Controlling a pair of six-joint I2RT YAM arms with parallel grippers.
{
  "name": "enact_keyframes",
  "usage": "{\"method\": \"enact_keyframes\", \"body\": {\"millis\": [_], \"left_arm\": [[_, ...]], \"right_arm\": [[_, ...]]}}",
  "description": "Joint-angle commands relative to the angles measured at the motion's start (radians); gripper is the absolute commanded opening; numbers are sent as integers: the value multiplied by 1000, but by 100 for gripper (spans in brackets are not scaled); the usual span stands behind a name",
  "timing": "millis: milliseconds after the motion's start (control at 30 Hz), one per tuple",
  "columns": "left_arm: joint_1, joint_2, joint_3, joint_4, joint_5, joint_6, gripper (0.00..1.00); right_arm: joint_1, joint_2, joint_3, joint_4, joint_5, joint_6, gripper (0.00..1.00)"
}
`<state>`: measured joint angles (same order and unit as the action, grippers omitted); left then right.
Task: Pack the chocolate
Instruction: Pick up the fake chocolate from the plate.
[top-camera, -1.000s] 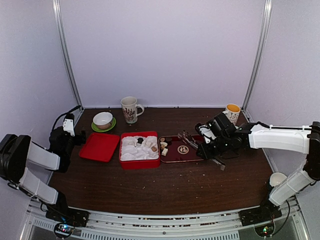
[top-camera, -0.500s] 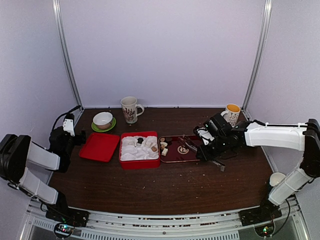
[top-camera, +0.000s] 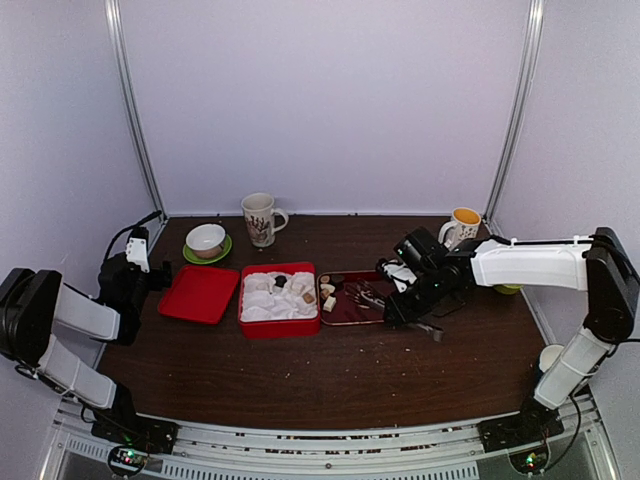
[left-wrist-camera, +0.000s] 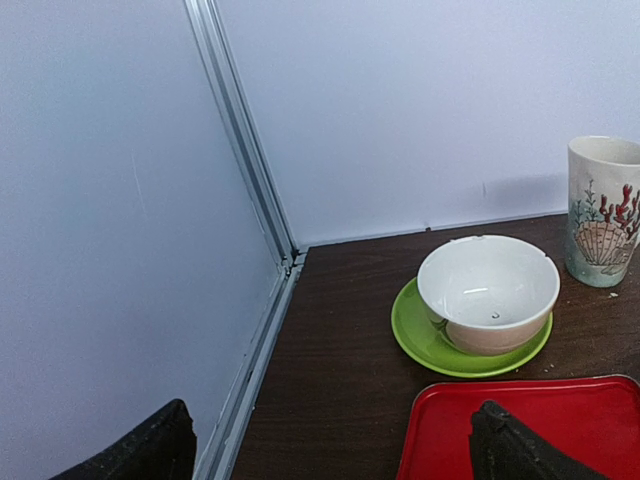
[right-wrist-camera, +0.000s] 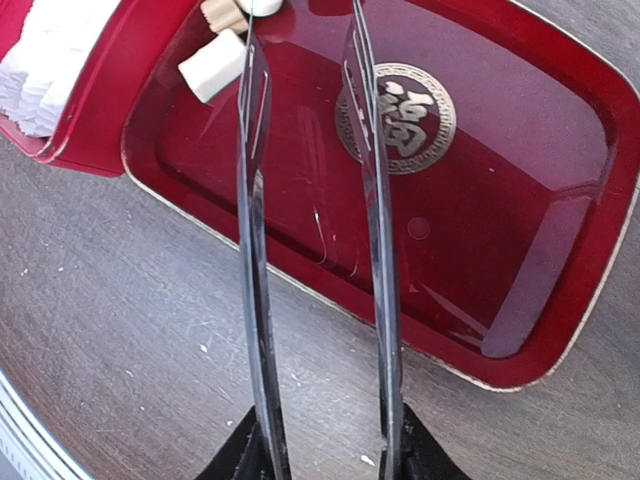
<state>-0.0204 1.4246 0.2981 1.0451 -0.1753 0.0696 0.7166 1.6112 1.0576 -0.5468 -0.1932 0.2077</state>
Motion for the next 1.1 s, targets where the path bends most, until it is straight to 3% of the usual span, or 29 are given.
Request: {"method": "enact_keyframes", "body": {"millis": [0, 367, 1067], "left_arm": [[8, -1, -2, 33, 9, 4, 98], [7, -1, -1, 33, 9, 4, 98], [8, -1, -1, 33, 9, 4, 98]], "right_arm": [[15, 31, 46, 9, -44, -51, 39], [49, 83, 94, -9, -92, -103, 45], [60, 182, 178, -65, 1, -90, 46]]}}
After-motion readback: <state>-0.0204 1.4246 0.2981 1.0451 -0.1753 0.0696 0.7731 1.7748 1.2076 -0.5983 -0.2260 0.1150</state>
